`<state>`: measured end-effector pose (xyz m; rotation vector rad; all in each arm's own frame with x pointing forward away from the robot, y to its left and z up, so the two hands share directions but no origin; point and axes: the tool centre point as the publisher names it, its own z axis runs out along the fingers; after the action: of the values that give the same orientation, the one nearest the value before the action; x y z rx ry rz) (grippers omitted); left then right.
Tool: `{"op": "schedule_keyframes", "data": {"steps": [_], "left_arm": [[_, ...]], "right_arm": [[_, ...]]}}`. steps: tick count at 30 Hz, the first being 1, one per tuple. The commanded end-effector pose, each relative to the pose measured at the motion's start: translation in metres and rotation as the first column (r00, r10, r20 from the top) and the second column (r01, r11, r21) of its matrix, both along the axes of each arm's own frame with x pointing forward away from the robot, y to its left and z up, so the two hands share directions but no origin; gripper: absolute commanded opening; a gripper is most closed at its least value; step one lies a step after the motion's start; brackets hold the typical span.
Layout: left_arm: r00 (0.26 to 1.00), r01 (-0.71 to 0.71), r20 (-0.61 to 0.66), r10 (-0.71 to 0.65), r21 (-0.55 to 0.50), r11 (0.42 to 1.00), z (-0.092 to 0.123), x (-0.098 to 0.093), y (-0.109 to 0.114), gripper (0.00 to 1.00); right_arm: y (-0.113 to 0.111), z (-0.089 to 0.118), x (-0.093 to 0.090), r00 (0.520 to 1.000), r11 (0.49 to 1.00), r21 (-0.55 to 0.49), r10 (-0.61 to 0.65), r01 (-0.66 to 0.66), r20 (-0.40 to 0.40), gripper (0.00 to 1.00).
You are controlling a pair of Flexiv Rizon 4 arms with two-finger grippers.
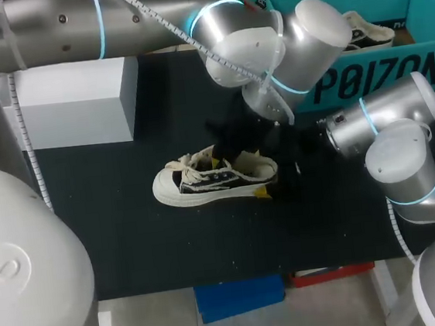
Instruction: Take the shoe out of the shoebox, open the shoe tongue, remove and reinsert the insole, then place the shoe into the shoebox
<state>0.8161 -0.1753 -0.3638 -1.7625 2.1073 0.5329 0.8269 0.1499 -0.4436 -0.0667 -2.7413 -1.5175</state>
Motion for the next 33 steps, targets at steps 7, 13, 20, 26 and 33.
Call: {"op": "schedule_keyframes", "data": {"steps": [7,13,20,26,33], "left_arm": [[0.999,-0.017,0.031,0.019,-0.068,0.998,0.027,0.004,0.025,0.00],[0.997,-0.057,0.052,0.062,-0.092,0.994,0.035,0.011,0.048,0.00],[0.996,-0.078,0.041,0.083,-0.124,0.989,0.036,0.012,0.070,1.00],[0.994,-0.102,0.025,0.107,-0.147,0.984,0.041,0.013,0.088,1.00],[0.990,-0.141,0.000,0.143,-0.173,0.975,0.047,0.008,0.114,1.00]], "right_arm": [[0.003,-0.004,0.001,1.000,1.000,-0.001,-0.002,0.002,0.000,0.00],[0.003,-0.004,0.001,1.000,1.000,-0.001,-0.002,0.002,0.000,0.00],[0.003,-0.004,0.001,1.000,1.000,-0.001,-0.002,0.002,0.000,0.00],[0.003,-0.004,0.001,1.000,1.000,-0.001,-0.002,0.002,0.000,0.00],[0.003,-0.004,0.001,1.000,1.000,-0.001,-0.002,0.002,0.000,0.00]]}}
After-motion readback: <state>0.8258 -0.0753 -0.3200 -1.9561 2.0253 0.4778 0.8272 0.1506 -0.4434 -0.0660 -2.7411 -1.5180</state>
